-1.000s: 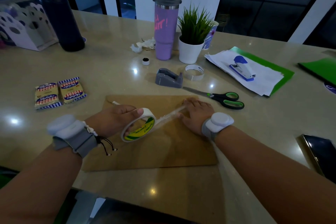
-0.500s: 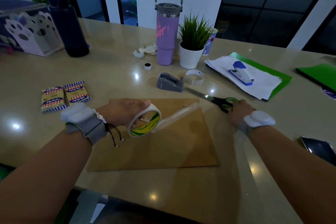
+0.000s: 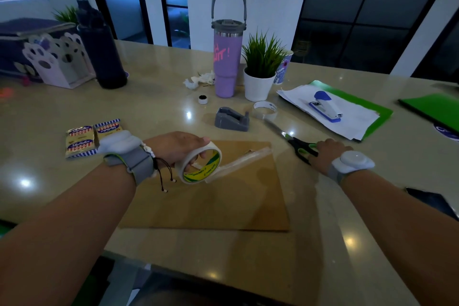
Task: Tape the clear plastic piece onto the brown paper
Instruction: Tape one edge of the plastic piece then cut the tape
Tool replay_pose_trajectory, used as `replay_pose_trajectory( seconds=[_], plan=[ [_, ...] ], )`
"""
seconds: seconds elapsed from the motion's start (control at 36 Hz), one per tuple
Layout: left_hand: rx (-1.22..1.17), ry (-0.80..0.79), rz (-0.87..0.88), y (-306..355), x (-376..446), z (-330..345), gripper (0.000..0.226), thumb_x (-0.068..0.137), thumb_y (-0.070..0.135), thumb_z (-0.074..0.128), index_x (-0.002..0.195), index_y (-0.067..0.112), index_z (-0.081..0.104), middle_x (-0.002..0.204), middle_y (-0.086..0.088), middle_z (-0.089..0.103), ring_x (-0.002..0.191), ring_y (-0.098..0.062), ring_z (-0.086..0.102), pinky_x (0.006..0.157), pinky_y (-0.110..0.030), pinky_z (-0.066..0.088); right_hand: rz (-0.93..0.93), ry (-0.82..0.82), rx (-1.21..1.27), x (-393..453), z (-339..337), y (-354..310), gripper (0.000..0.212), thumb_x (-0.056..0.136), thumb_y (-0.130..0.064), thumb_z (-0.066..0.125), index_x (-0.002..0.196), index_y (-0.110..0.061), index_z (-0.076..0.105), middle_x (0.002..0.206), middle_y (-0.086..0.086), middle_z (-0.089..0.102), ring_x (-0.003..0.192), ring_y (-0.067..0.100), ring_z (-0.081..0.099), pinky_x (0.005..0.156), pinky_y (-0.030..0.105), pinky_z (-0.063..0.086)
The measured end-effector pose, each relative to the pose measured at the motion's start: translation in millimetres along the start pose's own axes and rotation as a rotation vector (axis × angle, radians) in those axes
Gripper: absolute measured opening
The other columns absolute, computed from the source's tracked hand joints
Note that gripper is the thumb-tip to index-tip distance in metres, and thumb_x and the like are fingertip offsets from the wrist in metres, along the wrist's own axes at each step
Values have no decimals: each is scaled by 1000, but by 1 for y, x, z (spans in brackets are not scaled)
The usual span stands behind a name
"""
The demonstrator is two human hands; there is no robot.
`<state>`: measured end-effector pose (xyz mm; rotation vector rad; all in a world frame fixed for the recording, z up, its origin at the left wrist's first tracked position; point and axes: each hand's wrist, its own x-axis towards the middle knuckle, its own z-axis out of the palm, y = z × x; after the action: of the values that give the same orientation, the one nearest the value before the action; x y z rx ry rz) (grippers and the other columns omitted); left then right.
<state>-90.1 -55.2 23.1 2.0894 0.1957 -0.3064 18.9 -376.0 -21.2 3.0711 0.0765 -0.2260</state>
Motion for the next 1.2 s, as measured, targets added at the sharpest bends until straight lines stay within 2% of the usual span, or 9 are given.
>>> replay_pose_trajectory(
  seconds=[0.08, 0.22, 0.33, 0.44, 0.83, 0.94, 1.03, 1.11, 1.2],
  plan=[
    [-25, -7, 7, -2, 0, 0, 41, 91, 40, 44, 64, 15, 62, 41, 6, 51, 39, -13, 48, 52, -26, 44, 12, -74, -22, 3, -5, -2, 82, 74, -75, 24, 115, -13, 58, 109, 12, 55, 92, 30, 55, 84, 36, 47],
    [-49, -36, 17, -4, 0, -1, 39, 92, 37, 45, 65, 16, 63, 40, 6, 51, 39, -12, 48, 52, -26, 43, 23, -127, -2, 2, -1, -4, 79, 54, -87, 23, 84, -20, 54, 93, 7, 60, 88, 31, 60, 83, 39, 51],
    [-95, -40, 9, -6, 0, -3, 38, 92, 34, 46, 64, 15, 63, 47, 3, 50, 43, -15, 47, 54, -27, 43, 22, -138, 83, -4, -4, -11, 57, 72, -72, 41, 65, -17, 53, 67, 2, 59, 63, 21, 58, 62, 28, 47],
    [-135, -38, -3, -8, -1, -5, 38, 92, 32, 46, 63, 13, 62, 48, 2, 48, 38, -11, 47, 43, -19, 45, 48, -153, 152, -6, -3, -16, 52, 81, -60, 47, 59, -14, 51, 60, 2, 54, 54, 19, 51, 54, 26, 38],
    [-276, -54, -5, 4, 3, 0, 38, 93, 29, 44, 65, 8, 58, 38, 4, 50, 28, -7, 46, 34, -14, 42, 1, 32, 352, -37, -3, -32, 44, 84, -48, 56, 102, -7, 58, 86, 7, 55, 77, 23, 52, 50, 23, 30],
    [-350, -4, 7, 8, 5, 6, 39, 93, 33, 45, 64, 9, 57, 45, 0, 48, 28, -7, 45, 34, -14, 42, 5, 38, 439, -43, -4, -35, 45, 84, -49, 55, 108, -10, 56, 91, 5, 55, 81, 23, 52, 56, 27, 35],
    [-462, 12, -1, 15, 5, 15, 38, 92, 33, 46, 65, 8, 55, 35, 6, 50, 27, -7, 46, 35, -13, 43, 1, 54, 444, -44, -10, -33, 46, 85, -49, 53, 111, -11, 56, 97, 8, 58, 81, 22, 51, 65, 27, 37],
    [-536, -7, -22, 24, 6, 28, 37, 92, 33, 47, 66, 8, 54, 38, 4, 49, 27, -6, 45, 35, -12, 43, -5, 54, 447, -44, -17, -25, 46, 84, -47, 56, 112, -11, 56, 106, 11, 61, 82, 22, 51, 57, 26, 35],
    [-503, -51, -16, 31, 9, 38, 37, 93, 34, 44, 68, 8, 54, 45, 2, 48, 28, -6, 45, 36, -13, 43, -5, 33, 437, -46, -16, -17, 41, 81, -46, 61, 106, -13, 57, 94, 7, 58, 81, 23, 55, 55, 26, 37]
  ],
)
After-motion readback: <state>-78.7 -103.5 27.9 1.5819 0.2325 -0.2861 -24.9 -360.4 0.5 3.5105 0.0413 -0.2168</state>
